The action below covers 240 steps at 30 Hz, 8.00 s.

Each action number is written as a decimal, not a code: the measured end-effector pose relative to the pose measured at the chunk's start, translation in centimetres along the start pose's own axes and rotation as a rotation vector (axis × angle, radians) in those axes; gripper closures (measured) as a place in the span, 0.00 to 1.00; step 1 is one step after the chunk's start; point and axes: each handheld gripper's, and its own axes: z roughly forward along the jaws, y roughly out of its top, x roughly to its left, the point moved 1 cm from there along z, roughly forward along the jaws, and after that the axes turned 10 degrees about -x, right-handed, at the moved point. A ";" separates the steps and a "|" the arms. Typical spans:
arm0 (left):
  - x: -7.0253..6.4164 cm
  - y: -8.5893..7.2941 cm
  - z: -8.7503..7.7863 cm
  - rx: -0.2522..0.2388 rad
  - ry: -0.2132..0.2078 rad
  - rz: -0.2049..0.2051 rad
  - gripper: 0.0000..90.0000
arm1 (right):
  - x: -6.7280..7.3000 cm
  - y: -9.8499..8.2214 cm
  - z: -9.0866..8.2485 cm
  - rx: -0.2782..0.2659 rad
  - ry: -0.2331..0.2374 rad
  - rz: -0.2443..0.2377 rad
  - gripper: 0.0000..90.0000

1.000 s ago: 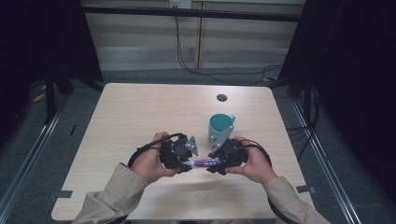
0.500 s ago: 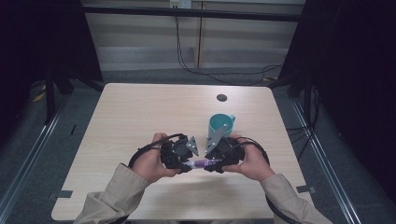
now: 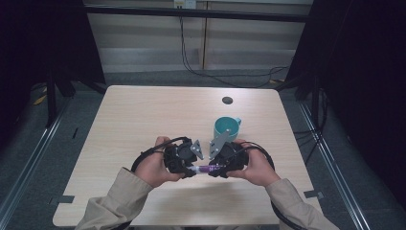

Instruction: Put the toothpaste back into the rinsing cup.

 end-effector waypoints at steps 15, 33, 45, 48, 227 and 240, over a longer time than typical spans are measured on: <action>-0.1 0.6 -0.2 -0.003 -0.015 0.004 0.83 | 0.0 -0.5 0.2 0.000 0.011 0.008 0.70; 0.0 0.3 -1.0 -0.072 -0.018 0.063 0.75 | 0.5 -0.9 0.5 -0.055 -0.008 0.008 0.81; 1.2 -1.3 -2.7 -0.116 0.064 -0.003 0.40 | -0.1 -2.6 -0.6 -0.014 -0.056 0.055 0.82; 1.4 -1.8 -2.8 -0.134 0.064 -0.036 0.34 | -0.2 -2.9 -1.0 -0.003 -0.064 0.065 0.82; 1.9 -13.5 5.4 -0.370 0.173 -0.224 0.07 | -11.8 -6.1 -0.8 -0.796 -0.442 0.532 0.81; 1.8 -13.5 5.4 -0.369 0.175 -0.226 0.07 | -11.6 -6.6 -0.4 -0.718 -0.460 0.539 0.81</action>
